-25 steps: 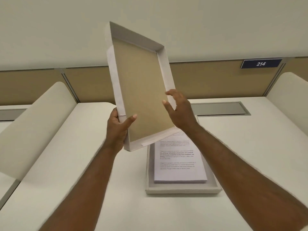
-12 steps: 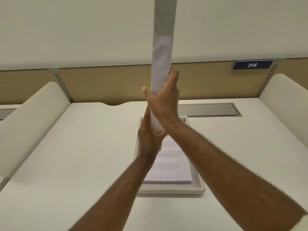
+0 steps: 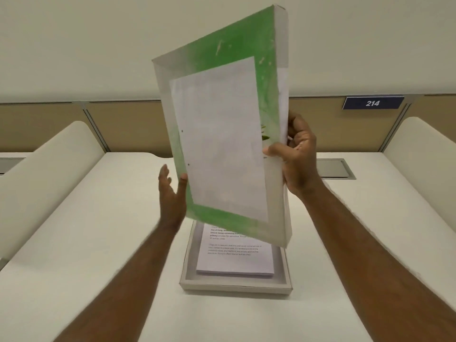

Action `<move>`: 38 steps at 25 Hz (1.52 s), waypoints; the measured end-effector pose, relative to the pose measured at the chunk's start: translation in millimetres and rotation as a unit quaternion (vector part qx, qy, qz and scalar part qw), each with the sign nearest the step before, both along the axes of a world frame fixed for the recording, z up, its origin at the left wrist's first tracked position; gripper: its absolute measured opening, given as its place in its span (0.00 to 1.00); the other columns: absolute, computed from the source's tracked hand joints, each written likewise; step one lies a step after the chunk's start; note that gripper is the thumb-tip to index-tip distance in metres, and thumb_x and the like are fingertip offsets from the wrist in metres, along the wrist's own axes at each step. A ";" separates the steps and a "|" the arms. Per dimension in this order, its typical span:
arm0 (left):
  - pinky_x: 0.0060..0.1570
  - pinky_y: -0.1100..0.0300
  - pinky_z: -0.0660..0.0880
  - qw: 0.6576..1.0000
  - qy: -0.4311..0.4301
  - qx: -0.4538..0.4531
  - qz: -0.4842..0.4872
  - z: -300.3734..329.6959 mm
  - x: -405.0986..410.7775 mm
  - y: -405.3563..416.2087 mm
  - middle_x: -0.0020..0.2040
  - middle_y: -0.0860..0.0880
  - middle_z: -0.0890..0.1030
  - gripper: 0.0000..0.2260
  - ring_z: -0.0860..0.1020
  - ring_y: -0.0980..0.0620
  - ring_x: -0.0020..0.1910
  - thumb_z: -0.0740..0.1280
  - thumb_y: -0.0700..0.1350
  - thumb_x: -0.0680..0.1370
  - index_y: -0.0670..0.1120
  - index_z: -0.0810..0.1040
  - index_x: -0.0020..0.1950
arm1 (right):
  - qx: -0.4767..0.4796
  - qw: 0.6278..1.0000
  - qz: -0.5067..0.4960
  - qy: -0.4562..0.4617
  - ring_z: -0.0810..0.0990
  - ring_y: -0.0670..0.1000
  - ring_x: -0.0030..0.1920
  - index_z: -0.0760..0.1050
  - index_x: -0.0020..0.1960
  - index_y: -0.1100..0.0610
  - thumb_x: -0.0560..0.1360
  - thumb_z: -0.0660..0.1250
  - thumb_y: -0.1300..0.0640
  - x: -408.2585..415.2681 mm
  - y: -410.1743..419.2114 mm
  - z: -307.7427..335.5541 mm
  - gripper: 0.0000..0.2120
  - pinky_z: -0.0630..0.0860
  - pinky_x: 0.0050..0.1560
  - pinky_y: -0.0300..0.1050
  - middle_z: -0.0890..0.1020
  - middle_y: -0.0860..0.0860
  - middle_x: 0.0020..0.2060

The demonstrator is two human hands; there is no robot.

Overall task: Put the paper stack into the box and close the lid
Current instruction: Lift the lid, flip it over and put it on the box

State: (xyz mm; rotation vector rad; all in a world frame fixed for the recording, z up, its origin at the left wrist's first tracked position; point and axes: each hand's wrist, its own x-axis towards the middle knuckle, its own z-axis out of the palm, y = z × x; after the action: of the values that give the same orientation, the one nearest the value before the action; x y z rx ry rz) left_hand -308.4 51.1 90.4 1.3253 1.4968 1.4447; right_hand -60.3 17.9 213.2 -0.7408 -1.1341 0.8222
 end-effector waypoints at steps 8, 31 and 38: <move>0.48 0.60 0.79 0.990 -0.016 -0.085 -0.109 -21.2 -14.0 1.7 0.55 0.56 0.84 0.17 0.82 0.51 0.56 0.60 0.65 0.76 0.59 0.76 0.59 | -0.186 0.981 0.012 0.058 0.79 0.53 0.36 0.80 0.55 0.60 0.67 0.65 0.65 37.7 16.9 -59.4 0.17 0.77 0.38 0.44 0.83 0.54 0.40; 0.60 0.50 0.74 0.938 0.092 -0.311 -0.124 -86.7 -16.8 28.0 0.69 0.44 0.74 0.22 0.77 0.44 0.61 0.56 0.54 0.82 0.54 0.61 0.76 | -0.400 0.858 -0.166 -0.276 0.77 0.58 0.62 0.70 0.71 0.57 0.77 0.66 0.52 51.4 69.7 -216.5 0.23 0.69 0.63 0.45 0.79 0.60 0.62; 0.56 0.48 0.75 0.922 0.146 -0.321 -0.162 -91.2 -21.9 12.1 0.63 0.32 0.77 0.23 0.76 0.45 0.48 0.54 0.52 0.83 0.60 0.55 0.78 | -0.406 0.843 -0.157 -0.316 0.77 0.58 0.62 0.71 0.70 0.55 0.78 0.65 0.53 50.2 58.8 -230.7 0.22 0.70 0.62 0.47 0.80 0.59 0.62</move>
State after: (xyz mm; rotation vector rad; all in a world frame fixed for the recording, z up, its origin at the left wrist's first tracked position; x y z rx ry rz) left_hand -330.3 63.3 -0.7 1.3068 1.6421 0.4843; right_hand -10.1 76.6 -17.5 -1.9722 -1.1611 0.7835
